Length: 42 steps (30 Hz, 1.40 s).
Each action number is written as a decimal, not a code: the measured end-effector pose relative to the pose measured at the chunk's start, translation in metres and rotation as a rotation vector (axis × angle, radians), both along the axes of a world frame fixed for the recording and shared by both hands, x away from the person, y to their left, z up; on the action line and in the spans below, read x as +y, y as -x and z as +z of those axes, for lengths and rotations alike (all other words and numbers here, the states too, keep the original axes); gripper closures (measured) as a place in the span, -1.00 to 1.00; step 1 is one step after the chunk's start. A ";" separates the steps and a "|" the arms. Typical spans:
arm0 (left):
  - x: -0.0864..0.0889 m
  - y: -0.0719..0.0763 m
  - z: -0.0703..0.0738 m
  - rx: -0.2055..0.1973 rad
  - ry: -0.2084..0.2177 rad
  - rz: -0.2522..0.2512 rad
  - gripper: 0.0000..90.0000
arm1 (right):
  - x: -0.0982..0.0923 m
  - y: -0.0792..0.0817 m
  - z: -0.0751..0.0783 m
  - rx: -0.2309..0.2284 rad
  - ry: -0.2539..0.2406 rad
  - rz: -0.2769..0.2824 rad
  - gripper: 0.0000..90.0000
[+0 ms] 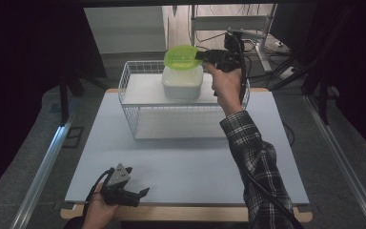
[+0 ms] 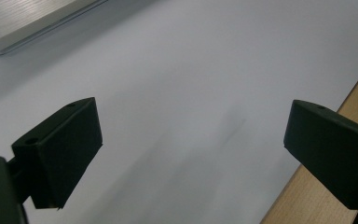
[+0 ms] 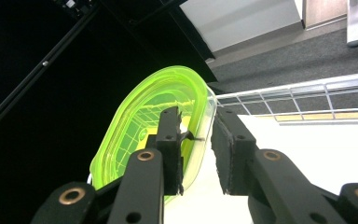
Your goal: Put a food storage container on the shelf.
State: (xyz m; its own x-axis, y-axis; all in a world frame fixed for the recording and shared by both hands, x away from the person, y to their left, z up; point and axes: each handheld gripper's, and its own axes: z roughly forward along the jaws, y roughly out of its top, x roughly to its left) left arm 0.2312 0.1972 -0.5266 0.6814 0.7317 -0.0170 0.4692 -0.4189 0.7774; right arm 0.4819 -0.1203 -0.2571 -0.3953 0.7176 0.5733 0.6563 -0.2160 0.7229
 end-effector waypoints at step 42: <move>0.001 -0.001 0.000 0.031 0.013 0.005 -0.90 | -0.016 0.033 -0.023 -0.224 0.224 0.220 -0.77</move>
